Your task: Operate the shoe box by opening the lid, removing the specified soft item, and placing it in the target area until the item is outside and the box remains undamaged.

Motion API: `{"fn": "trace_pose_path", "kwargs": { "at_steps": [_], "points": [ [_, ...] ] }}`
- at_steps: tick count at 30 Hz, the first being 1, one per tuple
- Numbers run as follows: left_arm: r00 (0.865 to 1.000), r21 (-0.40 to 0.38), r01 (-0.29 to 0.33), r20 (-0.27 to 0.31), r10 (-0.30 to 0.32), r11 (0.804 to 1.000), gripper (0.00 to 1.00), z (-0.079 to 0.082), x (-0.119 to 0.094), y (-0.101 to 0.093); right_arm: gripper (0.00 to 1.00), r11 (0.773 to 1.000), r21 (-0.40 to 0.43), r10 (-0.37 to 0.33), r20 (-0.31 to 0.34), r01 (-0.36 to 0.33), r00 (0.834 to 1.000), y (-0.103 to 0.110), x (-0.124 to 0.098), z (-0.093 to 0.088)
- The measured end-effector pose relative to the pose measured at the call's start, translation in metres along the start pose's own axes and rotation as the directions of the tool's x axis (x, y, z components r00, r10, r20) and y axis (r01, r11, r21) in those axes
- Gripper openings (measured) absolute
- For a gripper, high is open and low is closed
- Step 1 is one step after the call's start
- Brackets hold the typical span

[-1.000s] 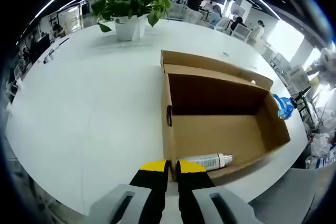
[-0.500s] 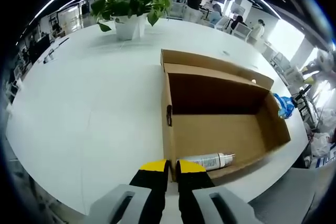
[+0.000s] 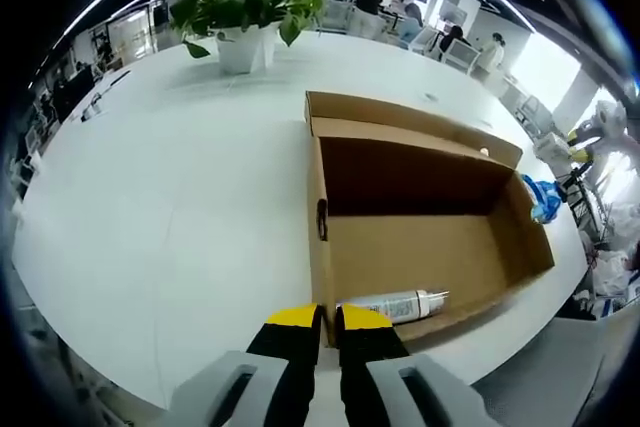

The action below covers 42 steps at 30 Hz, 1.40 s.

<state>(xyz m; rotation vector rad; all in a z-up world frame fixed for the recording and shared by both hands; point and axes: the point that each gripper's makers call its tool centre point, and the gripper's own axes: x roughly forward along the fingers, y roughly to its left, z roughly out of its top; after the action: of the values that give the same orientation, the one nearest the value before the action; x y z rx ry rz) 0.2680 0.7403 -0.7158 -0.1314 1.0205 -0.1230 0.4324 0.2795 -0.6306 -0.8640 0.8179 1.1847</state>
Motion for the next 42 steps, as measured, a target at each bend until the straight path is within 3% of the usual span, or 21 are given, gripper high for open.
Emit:
{"fn": "trace_pose_path", "kwargs": {
  "at_steps": [21,42],
  "points": [
    [1.0,-0.004,-0.001,-0.023,0.001,1.0,0.06,0.0,0.003,0.003,0.15,1.0,0.026,0.008,-0.098,-0.005,0.995,-0.017,0.024,-0.058],
    [0.999,-0.01,-0.015,-0.042,0.014,1.0,0.06,0.0,0.008,0.01,0.15,0.999,-0.003,0.043,-0.162,-0.044,0.986,-0.033,0.054,-0.102]
  ]
}}
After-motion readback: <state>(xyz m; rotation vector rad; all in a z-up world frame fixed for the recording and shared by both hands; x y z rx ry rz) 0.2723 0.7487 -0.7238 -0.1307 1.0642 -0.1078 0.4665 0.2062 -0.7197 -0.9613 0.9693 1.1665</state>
